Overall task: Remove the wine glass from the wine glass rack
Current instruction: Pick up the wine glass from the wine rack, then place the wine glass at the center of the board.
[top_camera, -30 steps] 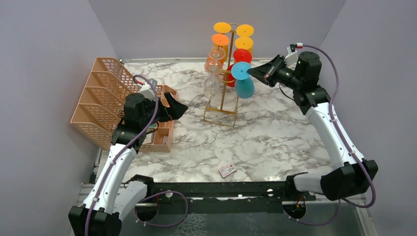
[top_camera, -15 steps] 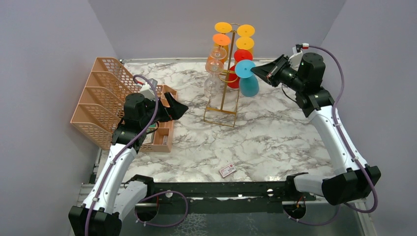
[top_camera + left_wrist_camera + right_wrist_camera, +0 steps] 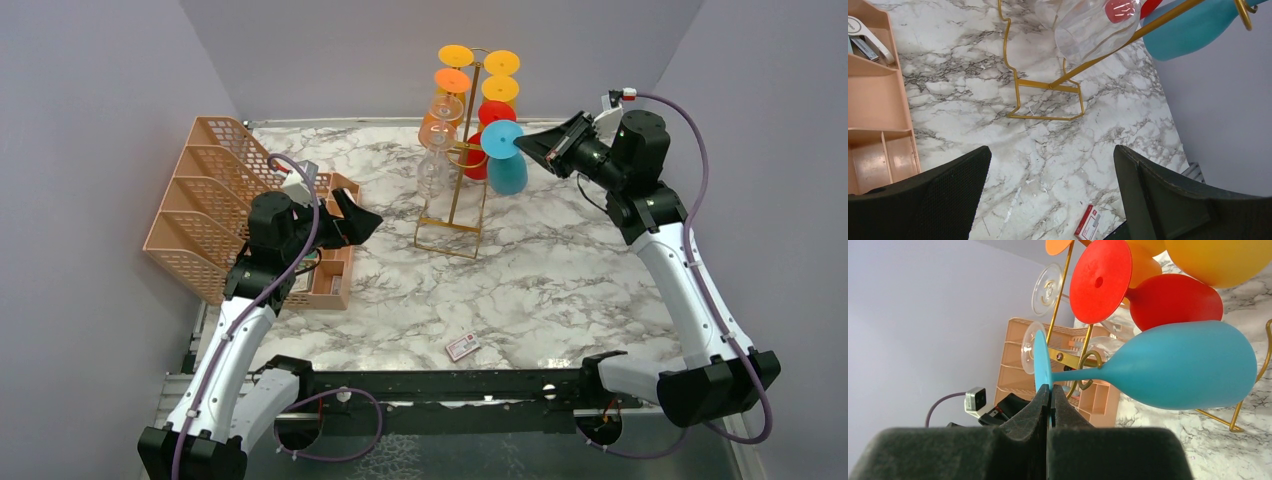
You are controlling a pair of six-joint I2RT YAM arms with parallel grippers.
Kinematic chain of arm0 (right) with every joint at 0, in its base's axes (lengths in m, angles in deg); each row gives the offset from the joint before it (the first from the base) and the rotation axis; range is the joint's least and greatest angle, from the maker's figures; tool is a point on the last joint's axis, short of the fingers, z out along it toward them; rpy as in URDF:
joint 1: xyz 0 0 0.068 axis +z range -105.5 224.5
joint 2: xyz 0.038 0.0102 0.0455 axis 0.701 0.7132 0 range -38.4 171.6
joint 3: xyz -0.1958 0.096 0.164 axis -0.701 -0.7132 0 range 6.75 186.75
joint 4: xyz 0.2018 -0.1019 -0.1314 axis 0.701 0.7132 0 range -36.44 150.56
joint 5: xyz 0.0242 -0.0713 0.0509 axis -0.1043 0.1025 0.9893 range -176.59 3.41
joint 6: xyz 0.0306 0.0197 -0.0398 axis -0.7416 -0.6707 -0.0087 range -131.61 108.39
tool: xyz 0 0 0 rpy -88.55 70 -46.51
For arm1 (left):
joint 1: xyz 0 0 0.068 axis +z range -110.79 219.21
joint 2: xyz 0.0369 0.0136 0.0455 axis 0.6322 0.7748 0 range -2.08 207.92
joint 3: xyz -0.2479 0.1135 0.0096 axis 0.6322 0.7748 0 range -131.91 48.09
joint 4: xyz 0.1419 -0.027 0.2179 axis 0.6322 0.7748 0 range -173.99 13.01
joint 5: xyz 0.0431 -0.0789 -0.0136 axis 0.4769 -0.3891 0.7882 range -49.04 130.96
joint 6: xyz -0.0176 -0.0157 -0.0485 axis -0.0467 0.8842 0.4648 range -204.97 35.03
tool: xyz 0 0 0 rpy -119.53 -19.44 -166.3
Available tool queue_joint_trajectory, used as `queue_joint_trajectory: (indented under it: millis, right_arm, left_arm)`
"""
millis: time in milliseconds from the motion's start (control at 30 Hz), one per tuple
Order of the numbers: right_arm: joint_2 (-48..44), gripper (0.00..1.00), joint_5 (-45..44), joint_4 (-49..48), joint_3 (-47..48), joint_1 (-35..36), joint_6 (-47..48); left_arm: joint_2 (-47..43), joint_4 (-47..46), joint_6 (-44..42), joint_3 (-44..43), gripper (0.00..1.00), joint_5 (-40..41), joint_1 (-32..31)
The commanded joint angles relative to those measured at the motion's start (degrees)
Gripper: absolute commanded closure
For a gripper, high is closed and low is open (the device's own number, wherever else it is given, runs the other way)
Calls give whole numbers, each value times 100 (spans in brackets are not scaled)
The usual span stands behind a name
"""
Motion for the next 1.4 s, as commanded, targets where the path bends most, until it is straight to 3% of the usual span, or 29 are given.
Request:
queue_joint_trajectory:
  millis: [0, 433, 800, 967, 1133, 1367]
  right_arm:
    - [-153, 99, -262, -8, 54, -14, 144]
    - [57, 99, -302, -149, -69, -11, 58]
    - [-47, 99, -672, -11, -87, -11, 258]
    - [-270, 99, -824, 13, -104, -10, 390]
    - [-809, 99, -914, 166, -337, -10, 1046]
    - [-2306, 99, -869, 312, -1636, -10, 2105]
  left_arm:
    - [-97, -42, 72, -252, 1, -184, 30]
    - [-51, -62, 39, -407, 1, -520, 29]
    - [279, -173, -47, -1050, 1, -2207, 22]
    - [330, -188, -38, -1246, 1, -2580, -85]
    - [427, -201, -24, -1240, 2, -2356, -651]
    - [620, -511, 185, -728, 7, -902, -2362]
